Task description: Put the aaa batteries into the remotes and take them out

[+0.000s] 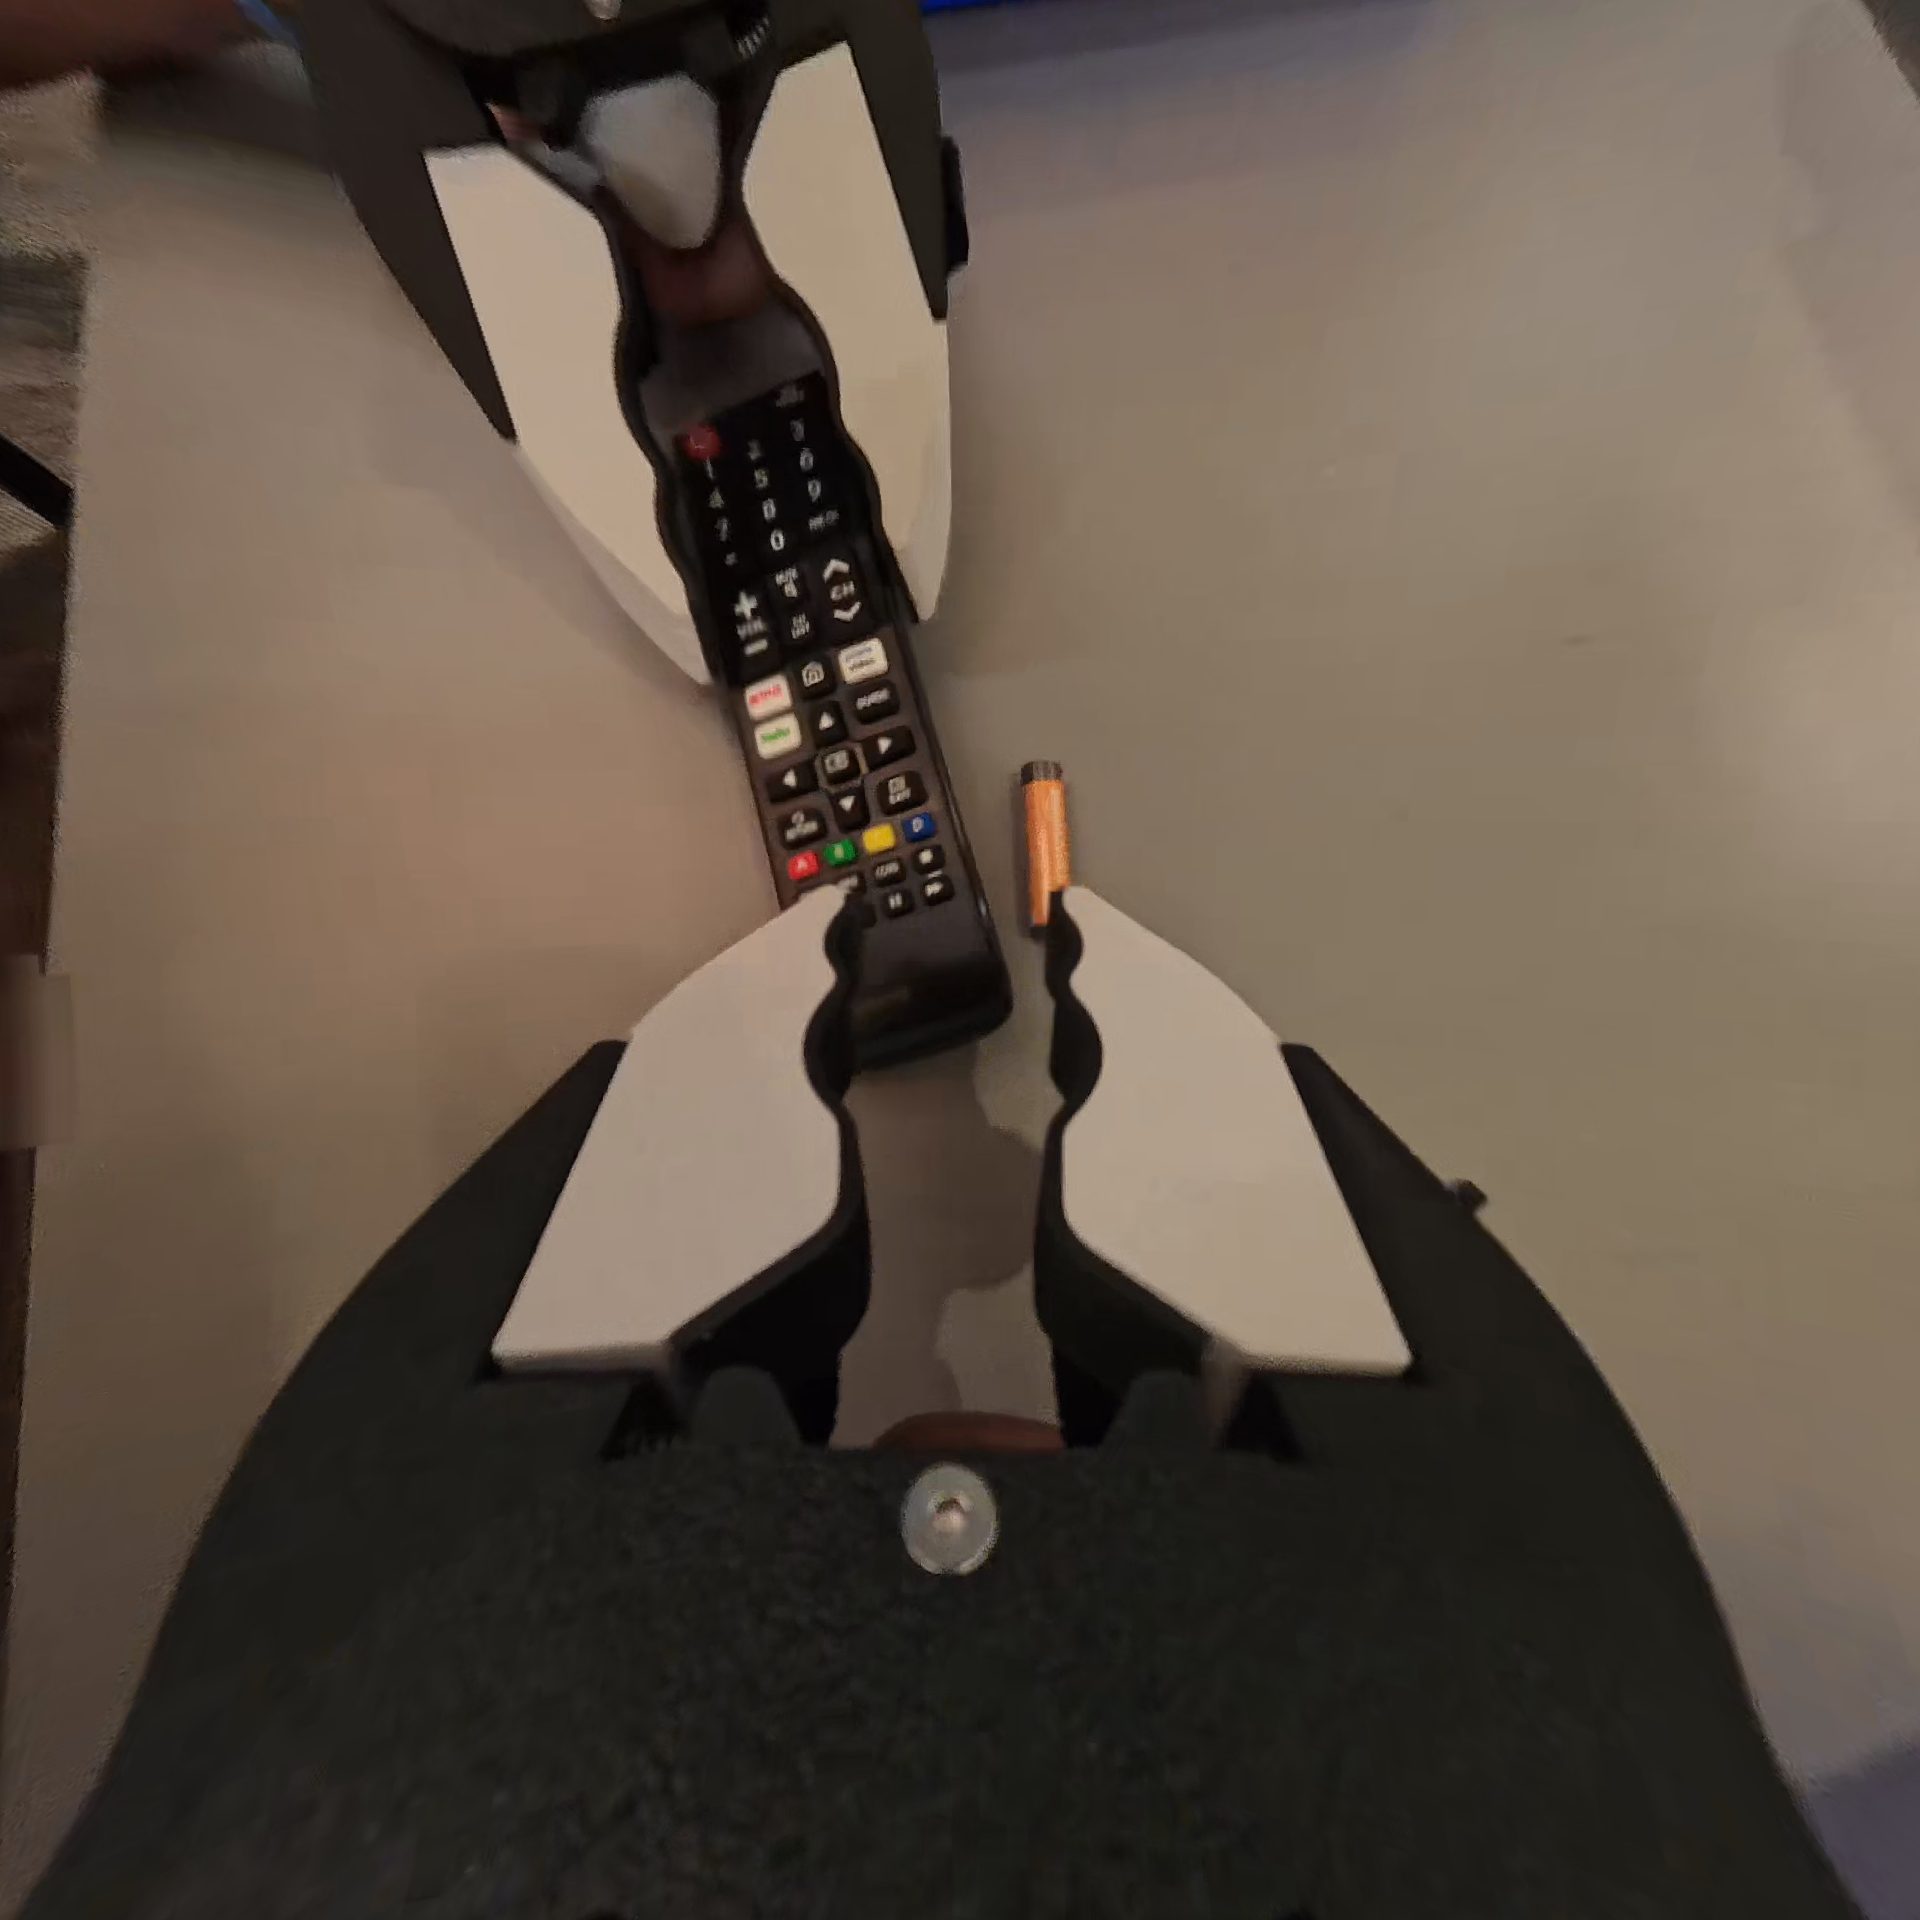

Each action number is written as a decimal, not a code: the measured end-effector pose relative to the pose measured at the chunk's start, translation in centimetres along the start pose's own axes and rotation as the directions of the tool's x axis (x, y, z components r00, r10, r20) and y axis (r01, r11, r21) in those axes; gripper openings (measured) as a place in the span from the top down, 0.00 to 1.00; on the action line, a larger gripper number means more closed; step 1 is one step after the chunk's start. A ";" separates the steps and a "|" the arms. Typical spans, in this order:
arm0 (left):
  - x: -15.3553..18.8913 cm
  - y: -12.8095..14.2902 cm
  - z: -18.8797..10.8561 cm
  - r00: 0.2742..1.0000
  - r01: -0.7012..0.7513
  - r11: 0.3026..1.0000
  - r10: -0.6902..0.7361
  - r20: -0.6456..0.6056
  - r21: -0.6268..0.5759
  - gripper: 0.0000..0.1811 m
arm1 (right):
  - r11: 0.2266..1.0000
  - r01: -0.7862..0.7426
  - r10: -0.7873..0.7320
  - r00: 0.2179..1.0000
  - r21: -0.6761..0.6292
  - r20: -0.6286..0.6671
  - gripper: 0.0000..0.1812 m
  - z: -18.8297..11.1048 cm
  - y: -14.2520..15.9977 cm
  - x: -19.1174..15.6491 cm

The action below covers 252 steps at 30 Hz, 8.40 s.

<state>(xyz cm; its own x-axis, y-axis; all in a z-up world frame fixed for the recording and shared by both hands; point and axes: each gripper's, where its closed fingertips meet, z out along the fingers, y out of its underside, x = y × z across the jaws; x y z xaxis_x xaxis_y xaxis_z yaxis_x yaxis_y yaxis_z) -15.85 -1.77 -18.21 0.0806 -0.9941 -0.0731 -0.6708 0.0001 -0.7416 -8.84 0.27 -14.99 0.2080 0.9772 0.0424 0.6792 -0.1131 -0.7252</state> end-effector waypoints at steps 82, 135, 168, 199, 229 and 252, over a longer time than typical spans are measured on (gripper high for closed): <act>3.5 -5.2 -3.1 0.651 0.598 0.801 -0.466 -0.599 0.027 0.70 | 0.935 0.354 -0.346 0.915 0.000 -0.205 0.67 0.1 -0.3 -2.3; -0.1 -5.5 -1.9 0.992 -0.098 0.993 0.103 -0.077 0.064 0.66 | 0.954 0.038 -0.060 0.996 0.296 0.065 0.68 -1.9 -4.8 -2.7; -4.3 -4.2 -4.7 0.972 0.166 0.895 -0.220 0.085 0.413 0.67 | 0.965 -0.051 0.061 0.998 0.259 -0.029 0.62 -4.5 -3.7 2.1; -1.2 -6.6 -3.9 0.950 0.302 0.826 -0.215 -0.228 0.477 0.60 | 0.665 -0.247 0.048 0.956 0.704 0.290 0.72 -3.3 -12.6 -0.5; -0.5 -5.9 -3.3 0.981 0.174 0.899 -0.124 -0.149 0.402 0.67 | 0.674 -0.170 -0.051 0.960 0.719 0.275 0.72 -2.7 -12.8 -1.6; -6.4 0.0 -3.3 0.950 0.228 0.953 -0.263 0.169 0.201 0.67 | 0.970 -0.050 0.015 0.989 -0.238 -0.147 0.65 0.2 2.1 9.9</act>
<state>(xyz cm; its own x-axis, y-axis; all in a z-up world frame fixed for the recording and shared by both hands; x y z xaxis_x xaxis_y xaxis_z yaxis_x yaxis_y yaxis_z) -18.77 4.19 -15.52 0.3772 -0.9261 0.0127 -0.4724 -0.2042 -0.8574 -5.47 9.73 -16.26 0.3189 0.9386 0.1318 0.8160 -0.2012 -0.5418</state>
